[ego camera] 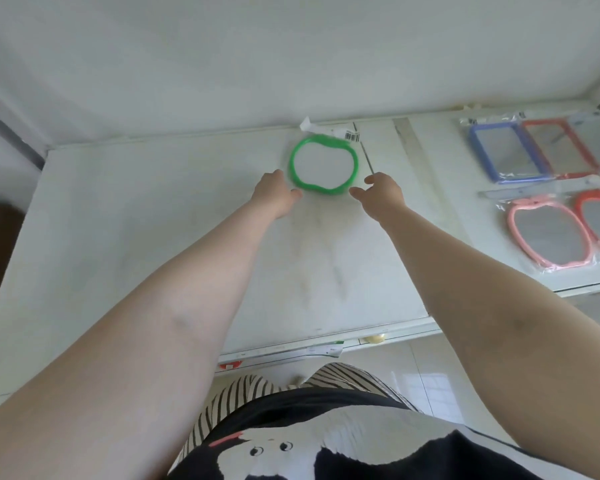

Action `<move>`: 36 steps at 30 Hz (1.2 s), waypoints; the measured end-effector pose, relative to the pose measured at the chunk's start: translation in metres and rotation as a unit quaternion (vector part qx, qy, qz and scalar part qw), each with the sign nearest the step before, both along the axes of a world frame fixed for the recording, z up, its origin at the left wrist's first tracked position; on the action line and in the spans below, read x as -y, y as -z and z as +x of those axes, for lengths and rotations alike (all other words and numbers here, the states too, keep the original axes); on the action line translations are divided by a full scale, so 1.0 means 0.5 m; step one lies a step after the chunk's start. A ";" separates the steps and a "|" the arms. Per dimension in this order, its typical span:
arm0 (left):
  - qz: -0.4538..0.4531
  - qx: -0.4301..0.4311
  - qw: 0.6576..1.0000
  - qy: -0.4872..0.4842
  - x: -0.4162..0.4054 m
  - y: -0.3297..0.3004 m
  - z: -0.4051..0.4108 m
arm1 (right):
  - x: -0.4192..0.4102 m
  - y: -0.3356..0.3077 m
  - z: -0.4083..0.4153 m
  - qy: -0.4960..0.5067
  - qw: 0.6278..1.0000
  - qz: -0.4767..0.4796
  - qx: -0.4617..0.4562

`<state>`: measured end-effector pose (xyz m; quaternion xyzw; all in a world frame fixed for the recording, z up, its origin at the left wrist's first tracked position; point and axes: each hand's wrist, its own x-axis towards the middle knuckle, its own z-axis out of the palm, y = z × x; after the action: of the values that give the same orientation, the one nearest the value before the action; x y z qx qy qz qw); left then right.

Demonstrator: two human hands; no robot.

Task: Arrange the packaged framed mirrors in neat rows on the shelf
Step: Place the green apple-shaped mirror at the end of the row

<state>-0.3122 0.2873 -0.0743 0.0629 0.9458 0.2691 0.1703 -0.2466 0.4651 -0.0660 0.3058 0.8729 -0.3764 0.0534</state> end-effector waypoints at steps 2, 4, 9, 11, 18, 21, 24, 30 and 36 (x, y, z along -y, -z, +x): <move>0.005 -0.005 1.000 -0.014 -0.012 0.007 -0.014 | -0.007 0.014 -0.015 -0.005 1.000 -0.001 0.002; 0.014 -0.005 1.000 -0.023 -0.026 0.013 -0.025 | -0.012 0.028 -0.028 -0.006 1.000 -0.001 0.006; 0.029 0.000 0.998 -0.048 -0.052 0.042 -0.039 | -0.011 0.045 -0.049 0.050 0.996 -0.068 -0.015; 0.060 0.019 0.995 -0.082 -0.052 0.052 -0.037 | -0.003 0.045 -0.053 0.075 0.990 -0.115 -0.022; 0.334 0.184 0.899 -0.214 -0.021 0.044 0.010 | 0.018 0.034 -0.027 0.133 0.971 -0.198 -0.019; 0.410 0.200 0.857 -0.240 -0.005 0.022 0.033 | 0.032 0.011 0.002 0.151 0.948 -0.277 -0.049; 0.426 0.208 0.848 -0.235 0.008 -0.011 0.071 | 0.055 -0.017 0.046 0.182 0.897 -0.391 -0.090; 0.394 0.233 0.865 -0.206 0.046 -0.073 0.154 | 0.072 -0.061 0.171 0.203 0.864 -0.434 -0.153; 0.431 0.204 0.856 -0.197 0.088 -0.102 0.257 | 0.097 -0.076 0.367 0.190 0.875 -0.421 -0.143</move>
<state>-0.1837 0.2434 -0.0235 -0.1143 0.6714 0.6850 0.2589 -0.0629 0.4166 -0.0281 0.3571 0.5552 -0.7508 -0.0209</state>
